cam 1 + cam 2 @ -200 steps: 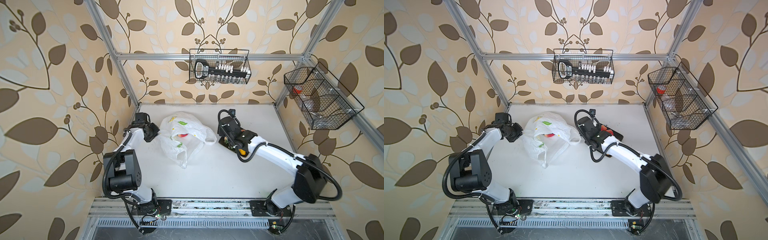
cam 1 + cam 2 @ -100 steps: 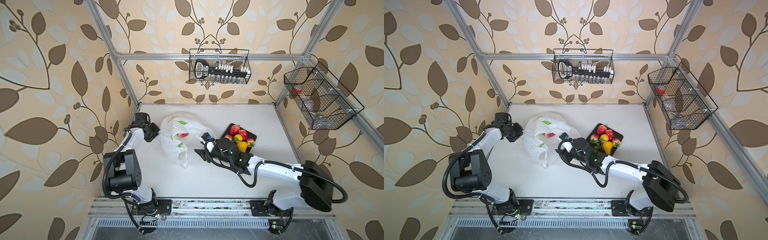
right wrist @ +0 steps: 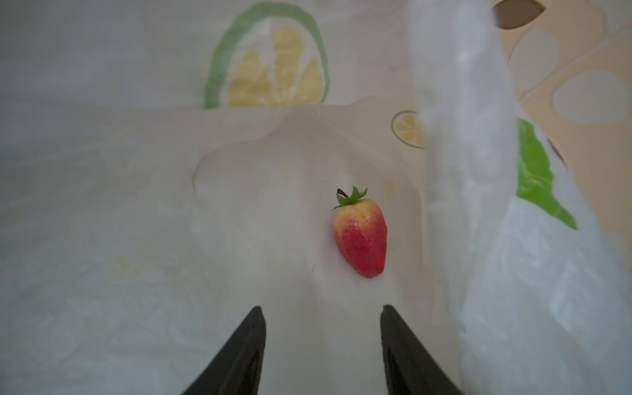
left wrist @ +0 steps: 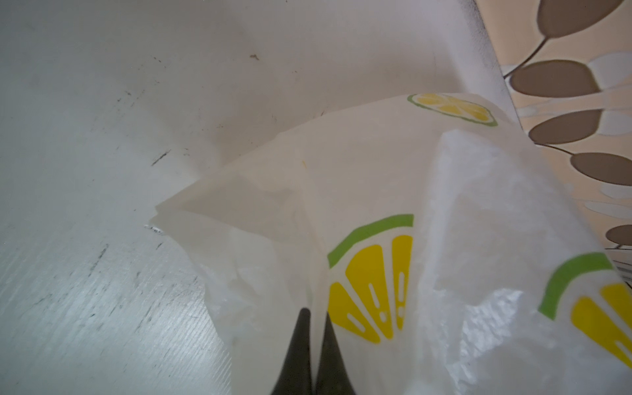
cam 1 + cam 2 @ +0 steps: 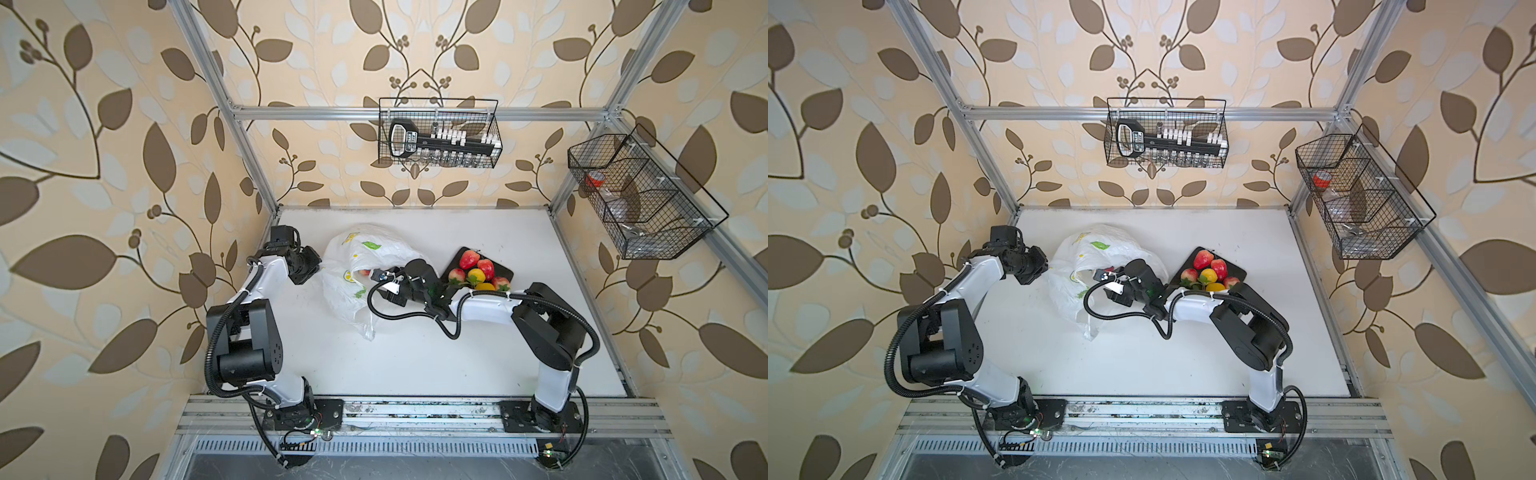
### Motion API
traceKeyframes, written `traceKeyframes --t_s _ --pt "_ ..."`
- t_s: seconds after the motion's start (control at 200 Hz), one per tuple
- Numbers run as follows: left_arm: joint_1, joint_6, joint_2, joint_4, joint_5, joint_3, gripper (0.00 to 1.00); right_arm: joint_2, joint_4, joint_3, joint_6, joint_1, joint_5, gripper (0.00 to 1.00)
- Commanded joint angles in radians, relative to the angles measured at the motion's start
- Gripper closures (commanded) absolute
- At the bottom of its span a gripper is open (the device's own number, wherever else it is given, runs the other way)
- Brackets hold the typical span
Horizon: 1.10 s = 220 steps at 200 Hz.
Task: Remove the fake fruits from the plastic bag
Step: 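Move the right gripper back into the bag above the last strawberry, then lower the right gripper and close it on the last strawberry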
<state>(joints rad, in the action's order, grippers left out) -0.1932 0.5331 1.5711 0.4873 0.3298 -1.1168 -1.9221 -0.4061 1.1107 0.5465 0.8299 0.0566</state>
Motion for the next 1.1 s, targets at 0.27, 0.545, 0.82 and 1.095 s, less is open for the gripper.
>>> traceKeyframes --t_s 0.27,0.545,0.82,1.095 --pt "-0.003 -0.054 0.018 0.029 0.051 -0.036 1.00 -0.180 0.000 0.191 0.172 -0.022 0.008 0.40" --pt "0.001 -0.071 0.038 0.031 0.070 -0.040 1.00 -0.304 0.146 0.357 0.112 -0.045 0.023 0.30" --pt "0.014 -0.088 0.068 0.043 0.088 -0.053 1.00 -0.412 0.223 0.530 0.011 -0.048 0.019 0.21" --pt "0.022 -0.102 0.091 0.060 0.106 -0.068 1.00 -0.550 0.319 0.725 -0.035 -0.048 0.004 0.14"
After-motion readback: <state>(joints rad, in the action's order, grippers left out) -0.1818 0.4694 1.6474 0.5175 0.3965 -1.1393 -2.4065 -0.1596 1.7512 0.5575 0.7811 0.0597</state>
